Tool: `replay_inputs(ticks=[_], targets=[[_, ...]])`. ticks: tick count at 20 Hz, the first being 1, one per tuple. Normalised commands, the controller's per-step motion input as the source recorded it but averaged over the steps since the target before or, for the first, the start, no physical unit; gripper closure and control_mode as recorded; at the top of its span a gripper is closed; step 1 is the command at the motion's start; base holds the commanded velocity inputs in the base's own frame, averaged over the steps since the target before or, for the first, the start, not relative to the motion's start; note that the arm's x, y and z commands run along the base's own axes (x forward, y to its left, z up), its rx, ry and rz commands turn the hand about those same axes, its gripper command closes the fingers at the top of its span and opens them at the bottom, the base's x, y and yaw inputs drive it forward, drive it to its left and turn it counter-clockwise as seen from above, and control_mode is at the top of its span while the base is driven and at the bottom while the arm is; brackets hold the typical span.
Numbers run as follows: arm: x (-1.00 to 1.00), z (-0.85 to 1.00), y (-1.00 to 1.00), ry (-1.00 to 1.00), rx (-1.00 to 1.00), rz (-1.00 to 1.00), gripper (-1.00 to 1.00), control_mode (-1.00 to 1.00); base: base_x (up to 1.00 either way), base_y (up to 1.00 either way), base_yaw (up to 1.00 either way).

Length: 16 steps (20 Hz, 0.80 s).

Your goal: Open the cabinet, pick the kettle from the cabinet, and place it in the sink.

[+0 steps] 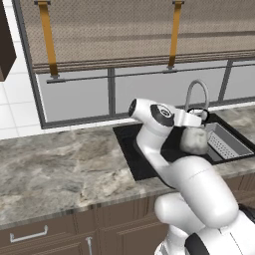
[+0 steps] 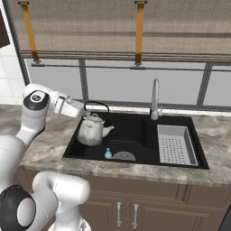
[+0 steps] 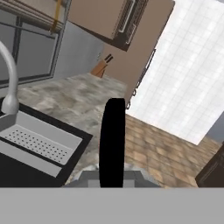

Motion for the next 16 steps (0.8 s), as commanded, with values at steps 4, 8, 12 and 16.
replay_inputs(ticks=[4, 8, 12, 16], targets=[[0.31, -0.14, -0.01, 0.0, 0.05, 0.0, 1.0, -1.0, 0.0, 0.0, 0.0], [0.28, -0.15, -0.06, 0.0, 0.0, 0.0, 1.0, -1.0, 0.0, 0.0, 0.0], [0.29, -0.18, -0.03, 0.0, 0.0, -0.03, 1.0, -1.0, 0.0, 0.0, 0.0], [0.26, -0.21, -0.11, 0.0, 0.0, -0.03, 1.0, -1.0, 0.0, 0.0, 0.0]])
